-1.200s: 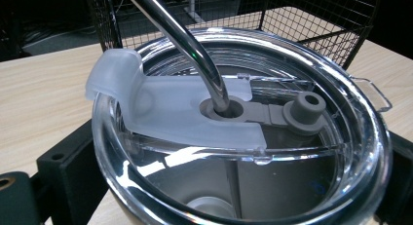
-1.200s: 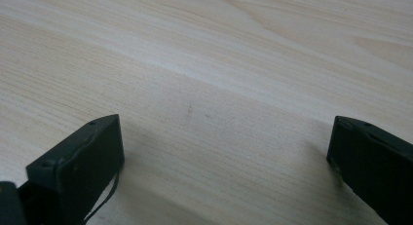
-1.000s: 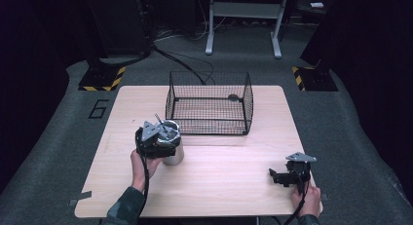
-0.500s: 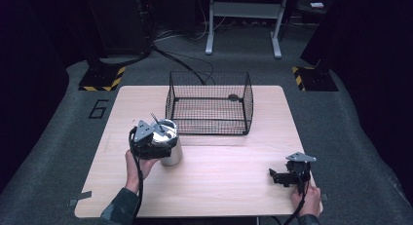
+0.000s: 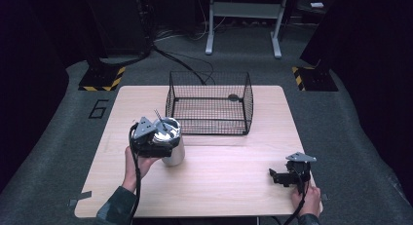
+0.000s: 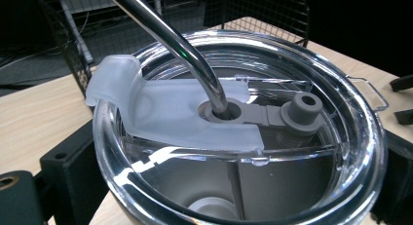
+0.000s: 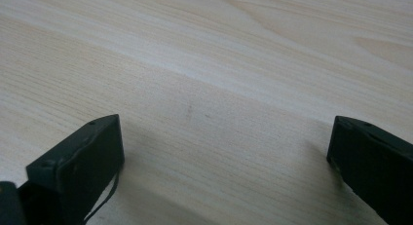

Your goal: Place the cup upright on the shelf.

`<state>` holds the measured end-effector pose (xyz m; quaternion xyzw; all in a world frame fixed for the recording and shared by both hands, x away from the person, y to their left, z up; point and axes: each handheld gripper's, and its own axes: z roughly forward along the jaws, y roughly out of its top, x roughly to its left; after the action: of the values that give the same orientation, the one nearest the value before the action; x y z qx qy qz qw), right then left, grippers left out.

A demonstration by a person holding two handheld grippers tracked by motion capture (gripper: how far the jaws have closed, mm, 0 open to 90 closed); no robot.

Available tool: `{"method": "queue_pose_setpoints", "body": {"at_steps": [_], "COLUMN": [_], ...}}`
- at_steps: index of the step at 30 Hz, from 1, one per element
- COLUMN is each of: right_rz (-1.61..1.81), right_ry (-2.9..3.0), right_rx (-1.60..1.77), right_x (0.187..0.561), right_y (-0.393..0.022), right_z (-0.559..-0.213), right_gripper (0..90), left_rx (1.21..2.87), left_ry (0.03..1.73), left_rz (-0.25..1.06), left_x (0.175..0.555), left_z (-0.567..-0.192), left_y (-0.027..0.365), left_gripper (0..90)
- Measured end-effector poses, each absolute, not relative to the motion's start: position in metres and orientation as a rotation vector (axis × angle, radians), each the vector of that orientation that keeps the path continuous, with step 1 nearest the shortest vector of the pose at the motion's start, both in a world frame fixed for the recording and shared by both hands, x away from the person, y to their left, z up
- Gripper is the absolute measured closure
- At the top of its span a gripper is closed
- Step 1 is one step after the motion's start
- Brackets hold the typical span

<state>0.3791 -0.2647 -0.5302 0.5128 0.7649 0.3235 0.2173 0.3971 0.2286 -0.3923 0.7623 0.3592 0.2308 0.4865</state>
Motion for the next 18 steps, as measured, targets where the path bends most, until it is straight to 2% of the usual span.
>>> {"method": "queue_pose_setpoints", "body": {"at_steps": [18], "right_rz": [0.896], "right_ry": [2.119], "right_rx": [1.417], "right_x": [0.379], "right_y": [-0.265], "right_z": [-0.530], "right_gripper": [0.0], "left_rx": [1.842], "left_ry": [0.815], "left_rz": [0.509], "left_x": [0.408], "left_z": [-0.358], "left_y": [0.219], "left_gripper": [4.1]}}
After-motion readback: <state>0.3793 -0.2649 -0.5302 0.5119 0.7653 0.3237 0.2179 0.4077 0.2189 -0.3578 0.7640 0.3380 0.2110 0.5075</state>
